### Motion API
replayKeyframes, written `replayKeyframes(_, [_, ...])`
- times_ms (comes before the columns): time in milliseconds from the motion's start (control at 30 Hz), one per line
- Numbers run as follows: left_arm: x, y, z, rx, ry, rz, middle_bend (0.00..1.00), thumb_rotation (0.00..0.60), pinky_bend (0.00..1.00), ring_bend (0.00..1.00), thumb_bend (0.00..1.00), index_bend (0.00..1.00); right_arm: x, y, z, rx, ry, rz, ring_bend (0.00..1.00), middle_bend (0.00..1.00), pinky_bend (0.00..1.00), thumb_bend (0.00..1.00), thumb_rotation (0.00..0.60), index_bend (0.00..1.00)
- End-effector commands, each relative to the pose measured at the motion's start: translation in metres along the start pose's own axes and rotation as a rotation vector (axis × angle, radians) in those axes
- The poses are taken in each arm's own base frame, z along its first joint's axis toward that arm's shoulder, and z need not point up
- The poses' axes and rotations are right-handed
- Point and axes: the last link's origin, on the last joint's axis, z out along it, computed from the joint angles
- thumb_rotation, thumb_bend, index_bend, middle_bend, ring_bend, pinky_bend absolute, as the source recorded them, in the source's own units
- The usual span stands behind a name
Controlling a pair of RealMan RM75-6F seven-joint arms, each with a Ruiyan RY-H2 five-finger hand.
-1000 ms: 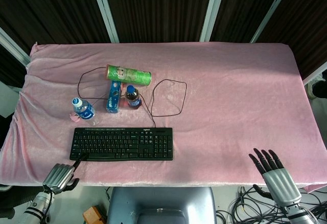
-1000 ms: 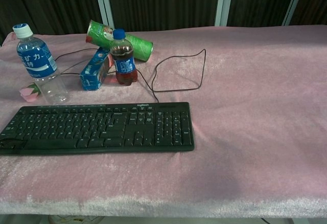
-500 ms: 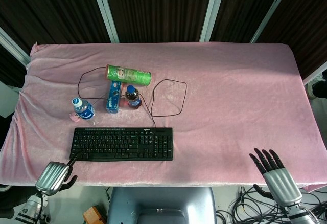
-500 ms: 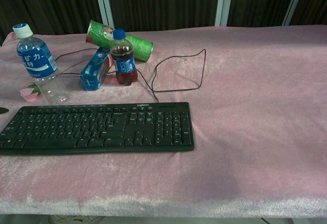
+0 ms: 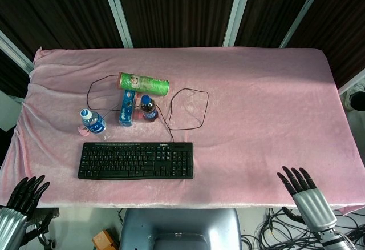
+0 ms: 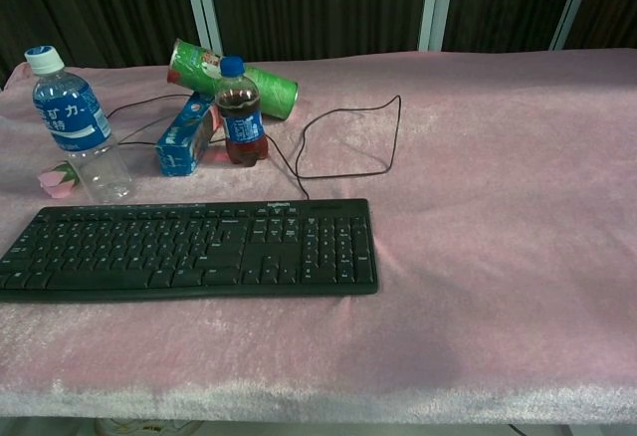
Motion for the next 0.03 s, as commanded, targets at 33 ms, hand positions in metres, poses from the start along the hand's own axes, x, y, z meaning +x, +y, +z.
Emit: replayKeyframes(33, [-0.0006,-0.0013,-0.0005,0.007,-0.018,0.002,0.00,0.599,0.00,0.00,0.38,0.00,0.0007,0.0006,0.0004,-0.002,0.002,0.002,0.00,0.00,0.10,0.36,0.600,0.00])
